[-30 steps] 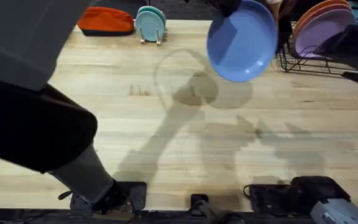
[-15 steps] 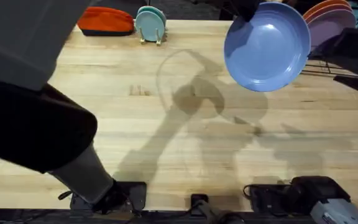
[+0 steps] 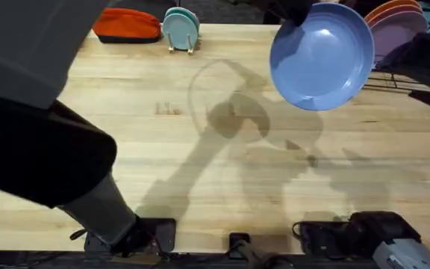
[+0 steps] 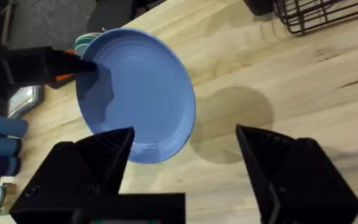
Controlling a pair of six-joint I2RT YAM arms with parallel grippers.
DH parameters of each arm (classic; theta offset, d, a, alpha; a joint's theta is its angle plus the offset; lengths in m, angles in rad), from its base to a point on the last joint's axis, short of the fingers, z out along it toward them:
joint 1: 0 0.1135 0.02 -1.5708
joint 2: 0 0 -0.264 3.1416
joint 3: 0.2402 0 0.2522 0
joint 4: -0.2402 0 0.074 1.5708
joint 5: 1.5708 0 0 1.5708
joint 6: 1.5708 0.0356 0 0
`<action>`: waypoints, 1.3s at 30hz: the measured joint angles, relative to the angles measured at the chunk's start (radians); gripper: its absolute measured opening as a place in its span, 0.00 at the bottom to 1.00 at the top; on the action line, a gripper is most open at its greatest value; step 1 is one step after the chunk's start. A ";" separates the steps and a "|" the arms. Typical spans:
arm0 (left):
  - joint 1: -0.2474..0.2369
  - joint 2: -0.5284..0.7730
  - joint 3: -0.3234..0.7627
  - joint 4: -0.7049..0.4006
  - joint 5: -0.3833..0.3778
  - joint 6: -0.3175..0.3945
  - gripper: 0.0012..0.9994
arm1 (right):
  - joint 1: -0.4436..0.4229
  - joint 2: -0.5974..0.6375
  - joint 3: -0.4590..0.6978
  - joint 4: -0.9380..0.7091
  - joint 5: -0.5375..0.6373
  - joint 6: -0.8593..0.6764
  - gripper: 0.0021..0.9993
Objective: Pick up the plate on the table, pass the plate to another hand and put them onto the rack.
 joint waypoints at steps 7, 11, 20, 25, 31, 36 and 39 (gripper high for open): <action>0.000 0.000 0.000 0.000 0.003 0.000 0.04 | 0.000 0.086 0.000 0.000 0.015 0.000 1.00; 0.000 0.000 0.000 0.000 0.003 0.000 0.04 | 0.000 0.137 0.000 0.001 0.014 0.000 1.00; 0.000 0.000 0.000 0.000 0.003 0.000 0.04 | 0.000 0.242 0.000 0.009 -0.036 0.004 1.00; 0.000 0.000 0.000 0.000 0.003 0.000 0.04 | 0.000 0.294 0.000 0.009 -0.054 0.004 1.00; 0.000 0.000 0.000 0.000 0.003 0.000 0.04 | 0.000 0.326 0.000 0.010 -0.088 0.007 0.75; 0.000 0.000 0.000 0.000 0.003 0.000 0.04 | 0.000 0.326 0.000 0.010 -0.099 0.010 0.49; 0.000 0.000 0.000 0.000 0.003 0.000 0.04 | 0.000 0.326 0.000 0.011 -0.100 0.011 0.33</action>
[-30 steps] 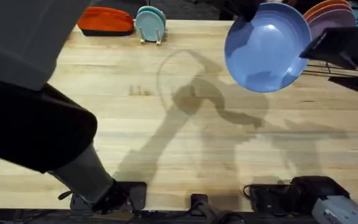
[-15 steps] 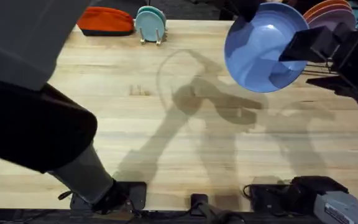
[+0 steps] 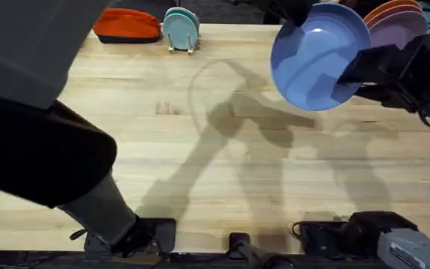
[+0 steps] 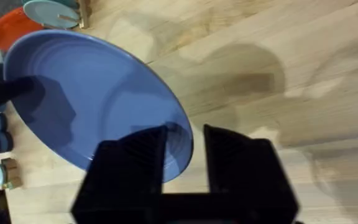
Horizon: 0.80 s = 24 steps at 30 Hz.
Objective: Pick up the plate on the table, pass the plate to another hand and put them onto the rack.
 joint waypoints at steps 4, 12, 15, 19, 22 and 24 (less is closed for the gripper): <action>0.000 0.000 0.000 0.000 -0.001 0.000 0.04 | 0.000 0.000 0.000 0.000 -0.003 0.000 0.12; 0.008 0.000 0.000 0.002 -0.016 0.000 0.05 | 0.004 -0.028 0.000 0.004 -0.022 0.000 0.03; 0.007 0.000 0.000 0.004 -0.014 -0.003 0.41 | 0.004 -0.056 0.000 0.002 -0.018 0.000 0.03; 0.006 0.000 0.000 0.003 -0.023 -0.007 0.97 | 0.004 -0.084 0.000 -0.003 -0.014 0.000 0.03; 0.013 0.000 0.000 0.003 -0.058 -0.007 0.99 | 0.004 -0.097 0.000 -0.005 -0.011 0.000 0.03; 0.025 0.000 0.000 0.003 -0.065 -0.007 0.99 | 0.004 -0.097 0.000 -0.006 0.002 0.000 0.03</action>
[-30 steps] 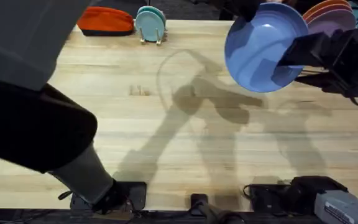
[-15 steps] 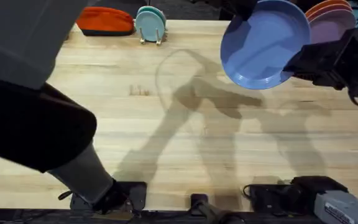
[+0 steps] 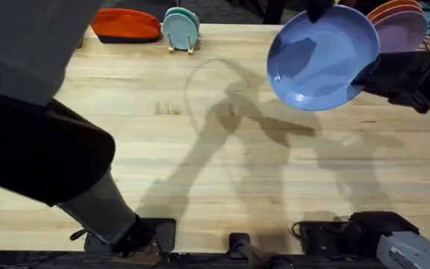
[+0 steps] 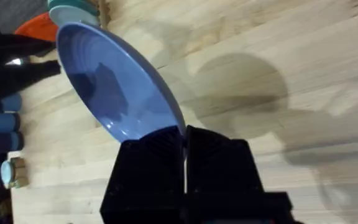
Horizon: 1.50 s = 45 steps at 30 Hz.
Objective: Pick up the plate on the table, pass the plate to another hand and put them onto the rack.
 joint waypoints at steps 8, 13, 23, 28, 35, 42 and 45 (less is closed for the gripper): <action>0.156 0.000 0.000 -0.058 -0.013 0.000 0.99 | 0.000 0.000 0.000 0.000 0.082 -0.003 0.03; 0.253 0.000 0.000 -0.057 -0.015 -0.022 0.99 | 0.000 -0.005 0.000 0.112 0.176 -0.010 0.03; 0.322 0.000 0.000 -0.054 -0.015 -0.045 0.99 | 0.000 -0.044 0.000 0.303 0.371 -0.211 0.03; 0.323 0.000 0.000 -0.010 -0.015 -0.046 0.99 | 0.000 -0.050 0.000 0.476 0.558 -0.498 0.03; 0.323 0.000 0.000 -0.003 -0.015 -0.046 0.99 | -0.036 -0.049 0.000 0.596 0.676 -0.915 0.03; 0.323 0.000 0.000 -0.003 -0.015 -0.046 0.99 | -0.159 -0.004 0.000 0.731 0.703 -1.268 0.03; 0.323 0.000 0.000 0.000 -0.015 -0.046 0.99 | -0.205 0.032 0.000 0.777 0.704 -1.386 0.03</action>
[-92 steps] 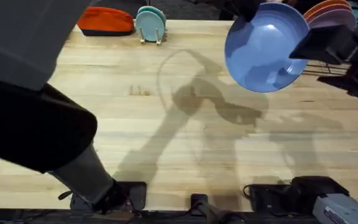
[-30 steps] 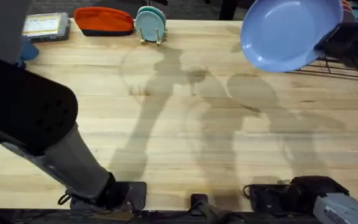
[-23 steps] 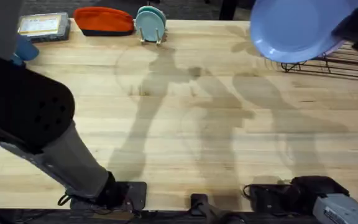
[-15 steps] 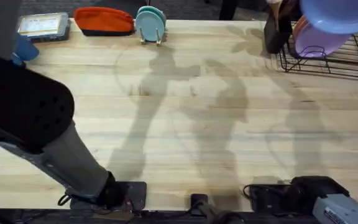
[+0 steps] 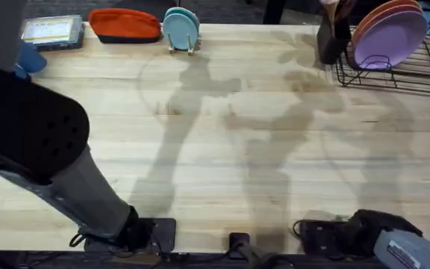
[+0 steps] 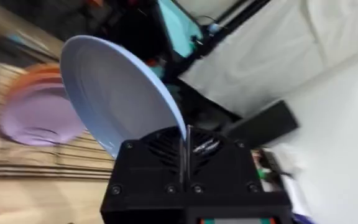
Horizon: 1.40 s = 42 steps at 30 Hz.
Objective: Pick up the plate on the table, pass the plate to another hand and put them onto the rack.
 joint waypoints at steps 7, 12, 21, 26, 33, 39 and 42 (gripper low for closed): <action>0.000 0.000 0.000 0.001 0.000 0.000 0.99 | -0.070 0.147 0.000 0.048 -0.076 -0.358 0.03; 0.000 0.000 0.000 0.001 0.000 -0.002 0.99 | -0.069 0.213 0.000 0.050 -0.147 -0.552 0.03; 0.000 0.000 0.000 0.001 0.000 -0.003 0.99 | -0.119 0.410 0.000 0.210 -0.258 -0.765 0.03; 0.000 0.000 0.000 0.001 0.000 -0.003 0.99 | -0.202 0.469 0.000 0.241 -0.406 -0.646 0.03; 0.000 0.000 0.000 0.001 0.000 -0.003 0.99 | -0.281 0.526 0.000 0.247 -0.528 -0.488 0.03; 0.000 0.000 0.000 0.001 0.000 -0.003 0.99 | -0.323 0.563 0.000 0.286 -0.630 -0.352 0.03; 0.000 0.000 0.000 0.001 0.000 -0.003 0.99 | -0.331 0.611 0.000 0.339 -0.668 -0.318 0.03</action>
